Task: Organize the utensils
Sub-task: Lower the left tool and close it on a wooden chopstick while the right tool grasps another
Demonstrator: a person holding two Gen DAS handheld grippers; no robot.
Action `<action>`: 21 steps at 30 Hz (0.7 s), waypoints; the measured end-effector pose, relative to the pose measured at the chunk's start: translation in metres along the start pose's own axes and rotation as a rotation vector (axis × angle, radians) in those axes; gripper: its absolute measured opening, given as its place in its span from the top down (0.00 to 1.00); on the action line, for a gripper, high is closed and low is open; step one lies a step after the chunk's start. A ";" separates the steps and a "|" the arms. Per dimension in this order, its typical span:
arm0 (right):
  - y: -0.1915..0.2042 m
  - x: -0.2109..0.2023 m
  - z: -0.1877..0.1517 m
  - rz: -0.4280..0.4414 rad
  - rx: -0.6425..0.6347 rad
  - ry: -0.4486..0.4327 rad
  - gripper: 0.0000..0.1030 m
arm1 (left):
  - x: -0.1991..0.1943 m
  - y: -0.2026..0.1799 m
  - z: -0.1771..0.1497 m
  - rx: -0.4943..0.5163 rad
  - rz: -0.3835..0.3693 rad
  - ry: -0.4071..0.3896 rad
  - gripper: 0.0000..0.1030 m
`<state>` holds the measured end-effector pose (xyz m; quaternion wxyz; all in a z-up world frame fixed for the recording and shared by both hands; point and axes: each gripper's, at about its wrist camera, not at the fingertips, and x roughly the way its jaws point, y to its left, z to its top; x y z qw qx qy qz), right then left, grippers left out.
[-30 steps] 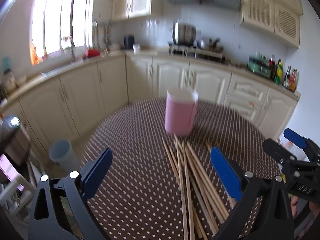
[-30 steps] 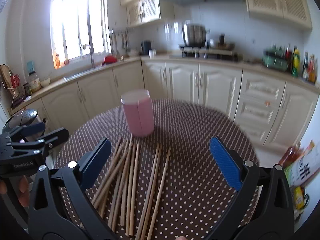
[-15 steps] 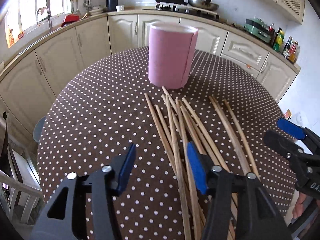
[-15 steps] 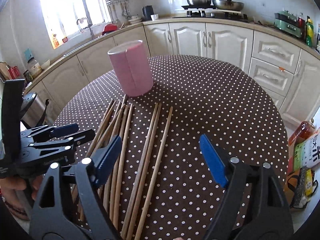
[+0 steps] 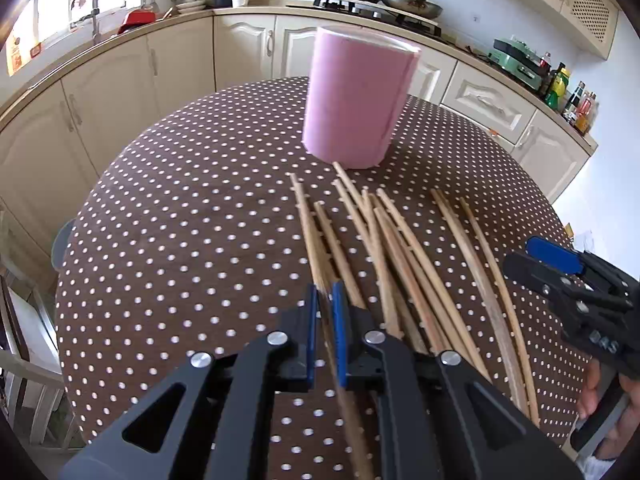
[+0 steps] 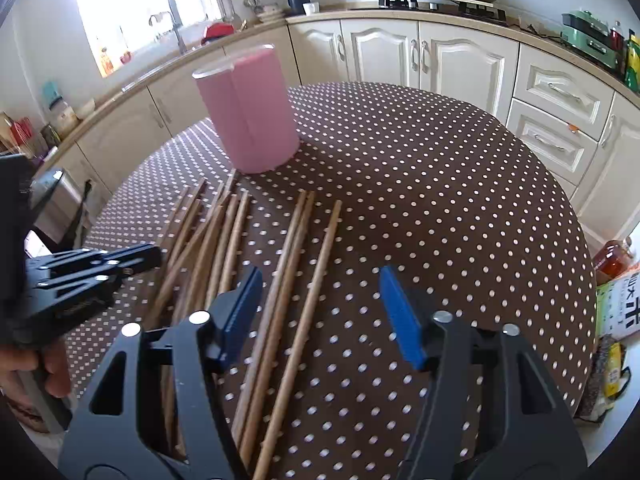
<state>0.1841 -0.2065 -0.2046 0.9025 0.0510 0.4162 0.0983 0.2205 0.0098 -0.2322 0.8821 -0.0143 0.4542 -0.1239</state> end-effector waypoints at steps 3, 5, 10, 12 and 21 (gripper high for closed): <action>-0.002 0.011 0.004 -0.027 -0.013 0.027 0.55 | 0.001 0.005 -0.001 -0.007 0.003 0.005 0.94; -0.002 0.018 0.007 -0.033 -0.024 0.051 0.59 | 0.002 0.007 -0.002 -0.009 0.013 0.005 0.94; 0.004 0.034 0.012 -0.078 -0.086 0.089 0.72 | 0.005 0.007 0.000 -0.006 0.032 0.009 0.94; 0.006 0.037 0.016 -0.081 -0.111 0.109 0.78 | 0.008 0.008 0.002 -0.009 0.036 0.012 0.94; 0.005 0.050 0.030 -0.072 -0.141 0.134 0.89 | 0.011 0.008 0.007 0.003 0.038 0.029 0.94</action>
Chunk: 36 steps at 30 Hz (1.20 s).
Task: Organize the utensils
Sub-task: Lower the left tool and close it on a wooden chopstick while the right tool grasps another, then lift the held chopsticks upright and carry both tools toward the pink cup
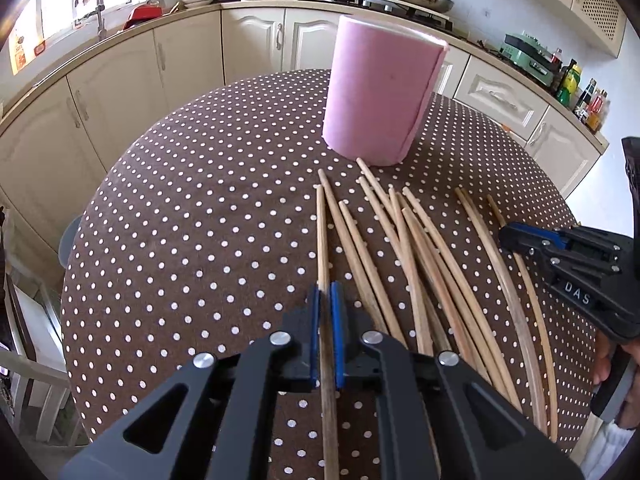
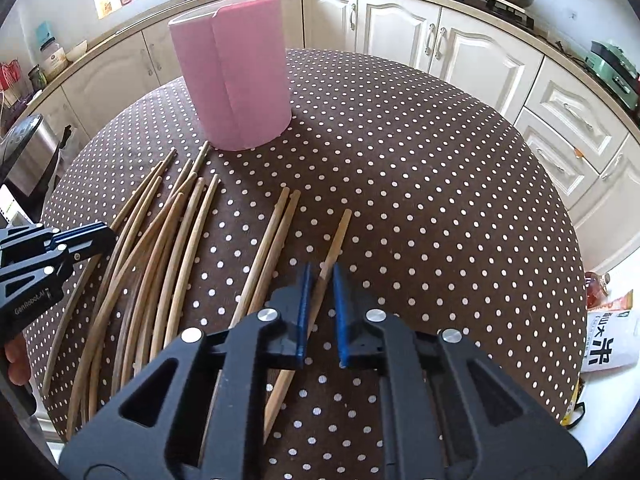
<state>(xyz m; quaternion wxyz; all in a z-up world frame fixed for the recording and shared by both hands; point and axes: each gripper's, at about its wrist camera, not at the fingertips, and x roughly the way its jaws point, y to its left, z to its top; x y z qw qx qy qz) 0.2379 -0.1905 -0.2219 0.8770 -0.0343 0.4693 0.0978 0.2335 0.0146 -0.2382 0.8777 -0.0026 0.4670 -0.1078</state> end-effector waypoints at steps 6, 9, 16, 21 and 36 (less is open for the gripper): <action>-0.010 0.003 0.007 0.037 0.027 0.014 0.92 | 0.003 -0.001 0.006 -0.004 0.005 0.019 0.94; -0.017 0.002 0.010 0.051 0.041 0.018 0.94 | 0.004 -0.002 0.008 -0.007 0.009 0.007 0.94; -0.022 -0.005 0.013 0.082 0.063 0.002 0.94 | 0.005 -0.011 0.012 0.000 0.030 0.000 0.94; -0.021 -0.018 0.017 0.099 0.072 -0.031 0.94 | 0.002 -0.012 0.009 -0.005 0.028 -0.013 0.94; -0.018 -0.057 0.022 0.160 0.088 -0.116 0.94 | -0.046 -0.016 0.013 0.001 0.021 -0.124 0.94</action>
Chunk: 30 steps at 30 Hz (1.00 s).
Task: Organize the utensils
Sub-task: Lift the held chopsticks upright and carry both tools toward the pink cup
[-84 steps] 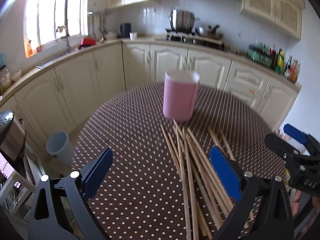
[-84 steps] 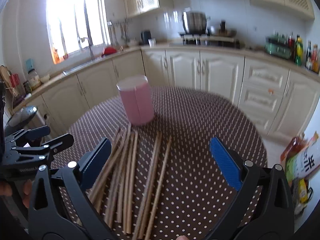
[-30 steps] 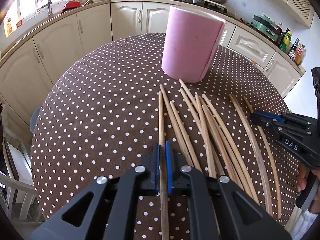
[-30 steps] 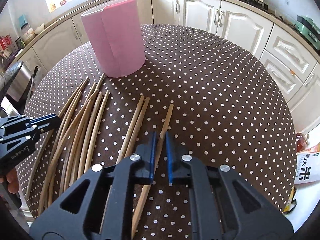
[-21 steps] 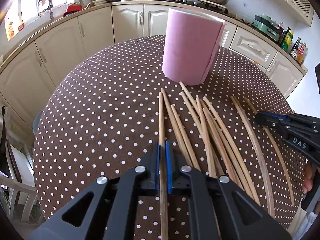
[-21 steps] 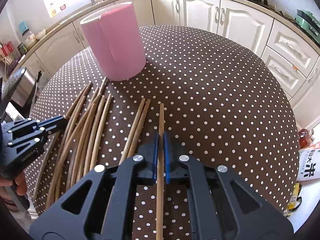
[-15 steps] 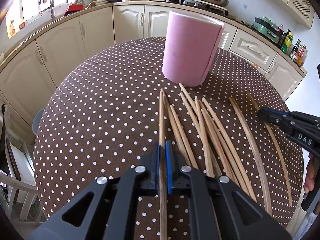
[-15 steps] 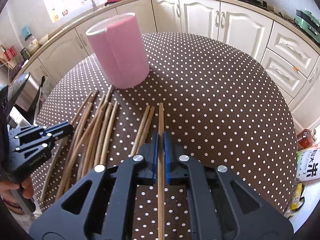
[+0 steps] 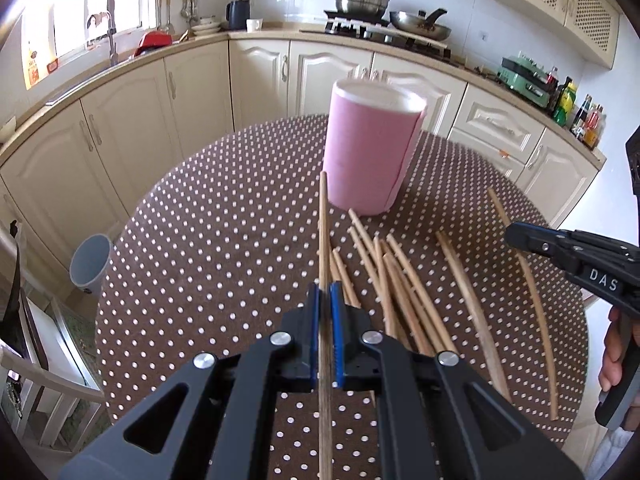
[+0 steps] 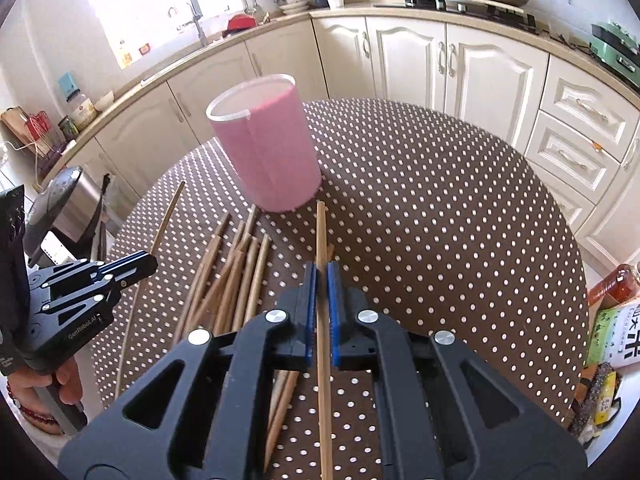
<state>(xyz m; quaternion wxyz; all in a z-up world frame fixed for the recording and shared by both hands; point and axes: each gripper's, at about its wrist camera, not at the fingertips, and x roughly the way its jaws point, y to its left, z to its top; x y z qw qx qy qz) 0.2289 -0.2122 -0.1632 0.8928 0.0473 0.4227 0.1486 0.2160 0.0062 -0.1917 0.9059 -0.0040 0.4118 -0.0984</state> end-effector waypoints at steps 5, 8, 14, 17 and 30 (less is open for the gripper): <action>0.011 -0.019 0.009 0.032 -0.013 -0.044 0.94 | -0.026 -0.006 0.009 0.013 -0.025 -0.058 0.94; 0.018 -0.030 0.014 0.043 -0.026 -0.072 0.94 | -0.039 -0.010 0.016 0.015 -0.049 -0.086 0.94; 0.031 -0.043 0.020 0.072 -0.042 -0.106 0.94 | -0.062 -0.018 0.030 0.039 -0.077 -0.143 0.94; 0.037 -0.049 0.024 0.073 -0.059 -0.117 0.94 | -0.068 -0.022 0.037 0.044 -0.084 -0.158 0.94; 0.045 -0.065 0.042 0.086 -0.085 -0.173 0.94 | -0.081 -0.037 0.060 0.095 -0.066 -0.195 0.94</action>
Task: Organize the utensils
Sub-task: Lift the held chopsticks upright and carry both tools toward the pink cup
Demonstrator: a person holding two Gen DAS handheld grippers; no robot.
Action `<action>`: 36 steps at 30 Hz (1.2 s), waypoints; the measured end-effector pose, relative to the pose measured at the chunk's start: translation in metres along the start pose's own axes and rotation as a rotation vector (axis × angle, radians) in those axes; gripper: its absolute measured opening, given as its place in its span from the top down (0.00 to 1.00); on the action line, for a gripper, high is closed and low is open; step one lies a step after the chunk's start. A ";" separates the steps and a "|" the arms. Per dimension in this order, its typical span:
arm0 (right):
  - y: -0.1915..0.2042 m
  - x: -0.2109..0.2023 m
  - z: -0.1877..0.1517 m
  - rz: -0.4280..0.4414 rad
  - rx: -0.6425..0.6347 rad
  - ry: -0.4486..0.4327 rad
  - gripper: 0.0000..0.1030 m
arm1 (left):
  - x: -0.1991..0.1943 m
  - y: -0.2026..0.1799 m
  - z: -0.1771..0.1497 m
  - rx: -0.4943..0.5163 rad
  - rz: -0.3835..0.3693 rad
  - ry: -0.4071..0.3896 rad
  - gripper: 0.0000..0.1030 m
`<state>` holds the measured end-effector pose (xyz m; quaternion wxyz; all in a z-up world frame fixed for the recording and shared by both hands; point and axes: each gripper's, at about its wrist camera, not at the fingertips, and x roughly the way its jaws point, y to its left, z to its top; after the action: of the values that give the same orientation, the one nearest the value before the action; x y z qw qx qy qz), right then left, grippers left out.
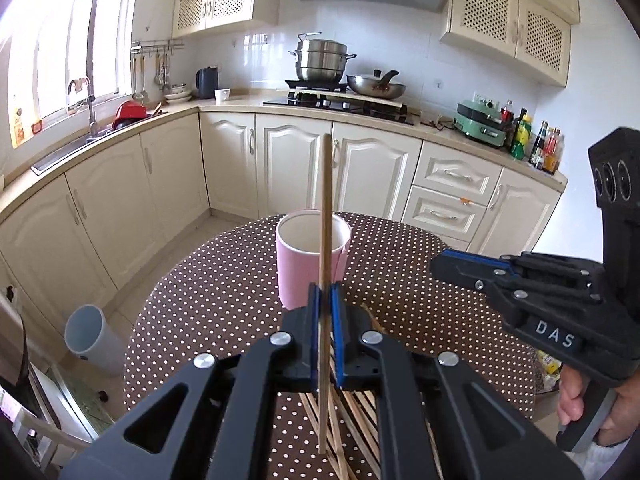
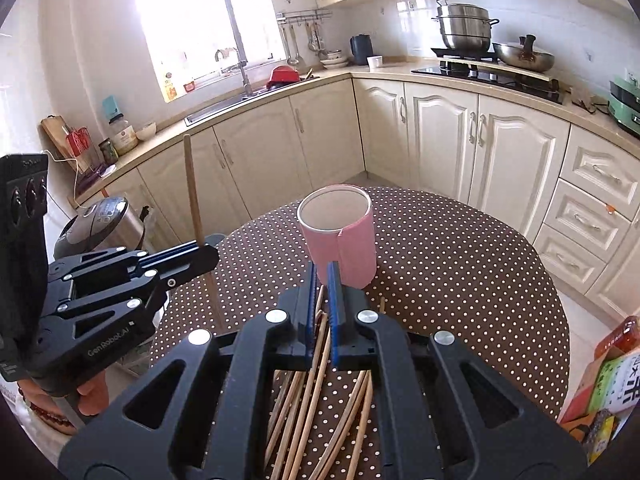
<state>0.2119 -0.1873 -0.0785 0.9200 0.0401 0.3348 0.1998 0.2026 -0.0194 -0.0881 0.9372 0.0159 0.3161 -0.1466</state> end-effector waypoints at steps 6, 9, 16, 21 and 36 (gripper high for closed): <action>-0.021 0.016 -0.020 -0.016 0.044 0.066 0.94 | 0.006 0.017 -0.003 -0.036 0.037 0.003 0.94; -0.031 0.024 -0.035 -0.029 0.067 0.095 0.94 | 0.008 0.027 -0.002 -0.061 0.040 0.016 0.93; -0.046 0.031 -0.048 -0.046 0.099 0.126 0.94 | 0.015 0.041 0.002 -0.099 0.034 0.037 0.94; -0.055 0.051 -0.058 -0.084 0.112 0.233 0.94 | 0.029 0.043 0.005 -0.093 0.050 0.065 0.93; -0.058 0.118 -0.072 -0.167 0.033 0.394 0.70 | 0.064 0.032 0.006 -0.050 0.073 0.126 0.94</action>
<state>0.2685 -0.1984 -0.2171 0.8494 -0.0127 0.5135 0.1212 0.2639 -0.0063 -0.1236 0.9202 0.0133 0.3772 -0.1034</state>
